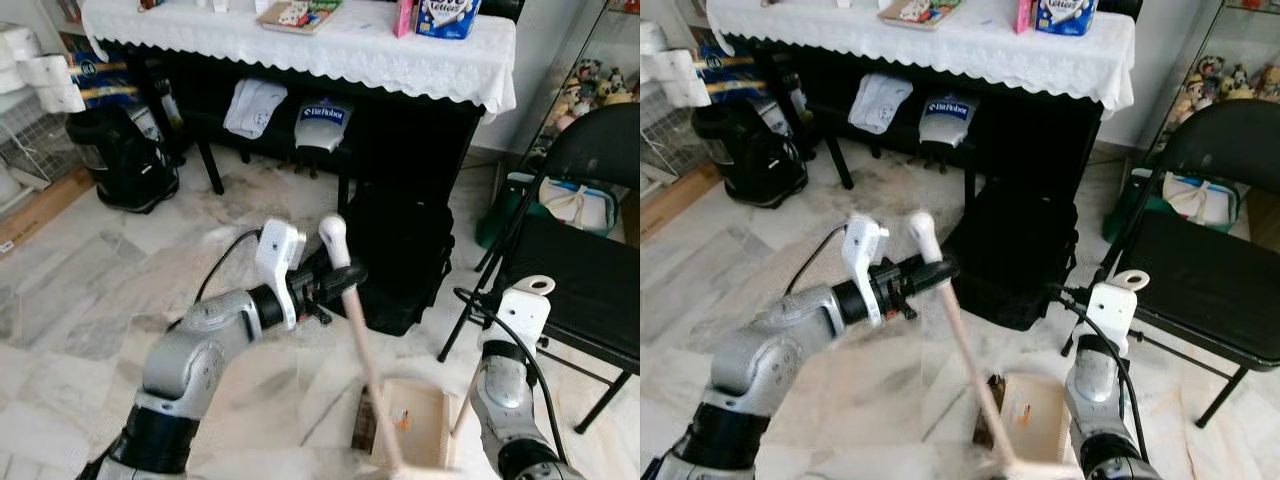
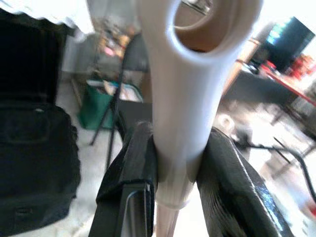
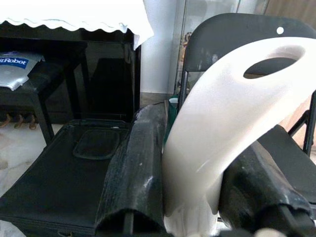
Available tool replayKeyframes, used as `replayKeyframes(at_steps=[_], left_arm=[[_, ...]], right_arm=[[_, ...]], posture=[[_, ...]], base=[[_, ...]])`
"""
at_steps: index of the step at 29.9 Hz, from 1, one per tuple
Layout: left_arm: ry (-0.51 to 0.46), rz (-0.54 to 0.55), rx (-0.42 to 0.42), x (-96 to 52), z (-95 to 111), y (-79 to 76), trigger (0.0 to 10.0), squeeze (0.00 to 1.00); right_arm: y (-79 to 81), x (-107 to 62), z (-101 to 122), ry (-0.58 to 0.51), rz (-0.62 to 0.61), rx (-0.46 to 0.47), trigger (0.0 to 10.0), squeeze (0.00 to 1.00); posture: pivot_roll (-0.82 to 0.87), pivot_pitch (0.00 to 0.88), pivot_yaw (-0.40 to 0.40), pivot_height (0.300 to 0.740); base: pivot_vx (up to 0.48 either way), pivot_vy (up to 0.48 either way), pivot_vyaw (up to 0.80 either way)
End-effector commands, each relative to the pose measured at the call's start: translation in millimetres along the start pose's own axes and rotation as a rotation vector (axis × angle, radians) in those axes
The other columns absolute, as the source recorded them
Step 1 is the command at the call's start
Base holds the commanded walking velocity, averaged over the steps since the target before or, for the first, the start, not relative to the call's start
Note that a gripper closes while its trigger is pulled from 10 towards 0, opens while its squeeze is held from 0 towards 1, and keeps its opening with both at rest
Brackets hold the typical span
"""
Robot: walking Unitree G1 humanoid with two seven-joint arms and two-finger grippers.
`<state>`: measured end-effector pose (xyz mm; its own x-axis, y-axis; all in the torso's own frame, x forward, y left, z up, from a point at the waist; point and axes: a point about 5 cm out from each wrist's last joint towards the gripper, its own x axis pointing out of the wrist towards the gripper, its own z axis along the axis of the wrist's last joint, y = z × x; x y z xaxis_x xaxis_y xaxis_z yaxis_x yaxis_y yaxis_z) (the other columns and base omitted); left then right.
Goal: Sweep floor
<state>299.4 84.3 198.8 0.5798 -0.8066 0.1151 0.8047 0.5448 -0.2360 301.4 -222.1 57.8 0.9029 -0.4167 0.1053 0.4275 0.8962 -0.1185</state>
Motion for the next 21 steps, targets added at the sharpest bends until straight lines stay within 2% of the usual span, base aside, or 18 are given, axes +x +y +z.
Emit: replayKeyframes(at_steps=[1, 2, 4, 5, 7, 9, 10, 16, 21], left_arm=[[-0.098, 0.141, 0.06, -7.0, 25, 21.4, 10.0, 0.0], [-0.107, 0.161, 0.066, -7.6, 27, 24.2, 10.0, 0.0], [-0.151, 0.274, 0.157, -11.8, 39, 38.0, 10.0, 0.0], [-0.155, 0.283, 0.166, -12.3, 40, 38.8, 10.0, 0.0], [-0.165, 0.383, 0.206, -16.0, 42, 48.8, 10.0, 0.0], [-0.163, 0.43, 0.227, -17.8, 42, 51.8, 10.0, 0.0], [-0.151, 0.459, 0.282, -18.9, 42, 52.7, 10.0, 0.0], [-0.121, 0.498, 0.33, -18.3, 35, 57.5, 10.0, 0.0], [-0.099, 0.573, 0.422, -18.3, 30, 64.0, 10.0, 0.0]], right_arm=[[-1.2, 2.6, 1, 0.006, -0.007, 0.003, 10.0, 0.0], [-1.2, 2.7, 1, 0.006, -0.008, 0.003, 10.0, 0.0], [-1.3, 2.1, 0, 0.006, -0.008, 0.003, 10.0, 0.0], [-1.3, 1.9, 0, 0.006, -0.008, 0.003, 10.0, 0.0], [-1.4, 0.2, -1, 0.01, -0.009, 0.003, 10.0, 0.0], [-1.7, -0.6, -2, 0.01, -0.009, 0.003, 10.0, 0.0], [-2.1, -1.2, -2, 0.01, -0.01, 0.002, 10.0, 0.0], [-3.8, -3.2, -4, 0.014, -0.01, -0.001, 10.0, 0.0], [-5.1, -4.7, -6, 0.016, -0.012, -0.005, 10.0, 0.0]], posture=[[0.09, 0.053, 0.028, 0.74], [0.09, 0.053, 0.028, 0.74], [0.1, 0.06, 0.028, 0.74], [0.1, 0.06, 0.028, 0.74], [0.09, 0.067, 0.029, 0.74], [0.09, 0.075, 0.029, 0.74], [0.09, 0.079, 0.029, 0.74], [0.09, 0.098, 0.028, 0.74], [0.09, 0.105, 0.029, 0.74]], base=[[0.0, 0.0, 0.0], [0.0, 0.0, 0.0], [0.0, 0.0, 0.0], [0.0, 0.0, 0.0], [0.0, 0.0, 0.0], [0.0, 0.0, 0.0], [0.0, 0.0, 0.0], [0.0, 0.0, 0.0], [0.0, 0.0, 0.0]])
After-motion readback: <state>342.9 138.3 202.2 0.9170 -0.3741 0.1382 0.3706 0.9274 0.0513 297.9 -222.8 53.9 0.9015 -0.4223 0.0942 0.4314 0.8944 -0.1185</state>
